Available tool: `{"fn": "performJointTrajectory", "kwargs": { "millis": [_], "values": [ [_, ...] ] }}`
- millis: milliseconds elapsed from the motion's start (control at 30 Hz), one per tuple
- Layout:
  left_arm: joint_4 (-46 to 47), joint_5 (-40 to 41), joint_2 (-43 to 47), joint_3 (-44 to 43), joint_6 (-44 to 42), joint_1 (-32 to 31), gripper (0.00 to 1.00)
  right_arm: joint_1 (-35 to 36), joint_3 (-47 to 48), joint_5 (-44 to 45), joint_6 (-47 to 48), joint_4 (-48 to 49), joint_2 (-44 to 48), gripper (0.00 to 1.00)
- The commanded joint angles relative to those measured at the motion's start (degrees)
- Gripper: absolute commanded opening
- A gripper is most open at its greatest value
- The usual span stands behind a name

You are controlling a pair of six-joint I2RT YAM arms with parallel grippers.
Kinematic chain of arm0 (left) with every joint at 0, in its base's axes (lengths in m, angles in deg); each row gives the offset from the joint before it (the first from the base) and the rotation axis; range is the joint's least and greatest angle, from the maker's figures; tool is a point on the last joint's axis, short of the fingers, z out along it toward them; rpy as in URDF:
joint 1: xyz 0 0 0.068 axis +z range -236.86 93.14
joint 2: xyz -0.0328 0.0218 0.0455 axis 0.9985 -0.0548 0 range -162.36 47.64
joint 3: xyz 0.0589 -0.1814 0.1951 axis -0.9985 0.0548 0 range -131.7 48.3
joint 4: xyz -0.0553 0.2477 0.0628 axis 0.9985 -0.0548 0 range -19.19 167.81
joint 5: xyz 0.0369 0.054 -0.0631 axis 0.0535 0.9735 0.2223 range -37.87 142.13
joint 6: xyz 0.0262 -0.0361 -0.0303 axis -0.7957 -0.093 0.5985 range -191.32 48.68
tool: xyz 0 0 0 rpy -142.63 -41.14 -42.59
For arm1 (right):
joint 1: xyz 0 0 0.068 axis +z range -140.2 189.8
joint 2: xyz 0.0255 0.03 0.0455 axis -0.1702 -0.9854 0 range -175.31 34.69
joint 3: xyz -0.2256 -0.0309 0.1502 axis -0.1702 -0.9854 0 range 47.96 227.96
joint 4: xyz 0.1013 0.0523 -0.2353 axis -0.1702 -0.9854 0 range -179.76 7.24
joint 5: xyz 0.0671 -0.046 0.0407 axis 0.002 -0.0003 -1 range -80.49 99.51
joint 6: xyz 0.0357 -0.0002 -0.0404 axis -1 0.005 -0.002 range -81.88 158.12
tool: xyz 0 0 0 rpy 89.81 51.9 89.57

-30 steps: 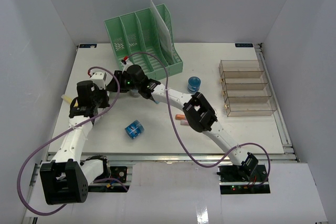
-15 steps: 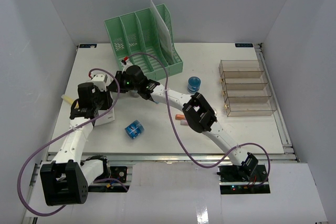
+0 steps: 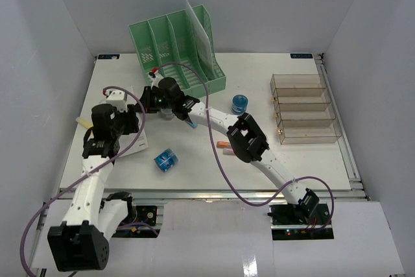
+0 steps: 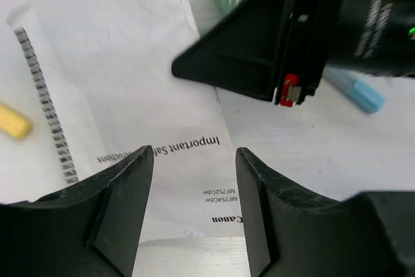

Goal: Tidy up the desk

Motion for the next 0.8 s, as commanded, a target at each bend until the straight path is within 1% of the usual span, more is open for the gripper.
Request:
{"fn": "performJointTrajectory", "kwargs": {
  "millis": [0, 167, 267, 333, 467, 567, 767],
  "values": [
    [-0.75, 2.93, 8.17, -5.62, 3.74, -0.12, 0.65, -1.46, 4.01, -10.78, 6.91, 7.30, 6.20, 0.08],
    [-3.13, 3.85, 12.14, -9.26, 8.42, -0.09, 0.66, -2.20, 5.71, -19.19, 9.32, 11.56, 9.05, 0.08],
    [-3.21, 3.85, 15.23, -10.57, 9.55, -0.17, 0.67, -2.28, 7.86, -21.70, 10.16, 12.38, 11.16, 0.08],
    [-3.97, 4.33, 16.23, -12.52, 9.84, -0.09, 0.67, -2.86, 9.88, -22.15, 10.51, 12.42, 12.13, 0.08],
    [-4.86, 5.98, 17.99, -16.01, 10.59, -0.09, 0.67, -4.74, 11.03, -23.41, 11.64, 12.13, 15.71, 0.08],
    [-4.96, 5.10, 18.52, -17.21, 11.40, -0.15, 0.68, -7.23, 10.77, -23.10, 13.55, 11.02, 18.28, 0.08],
    [-4.99, 2.61, 18.76, -15.52, 11.40, -0.14, 0.68, -14.42, 9.29, -20.10, 21.98, 6.88, 23.41, 0.08]
  ]
}}
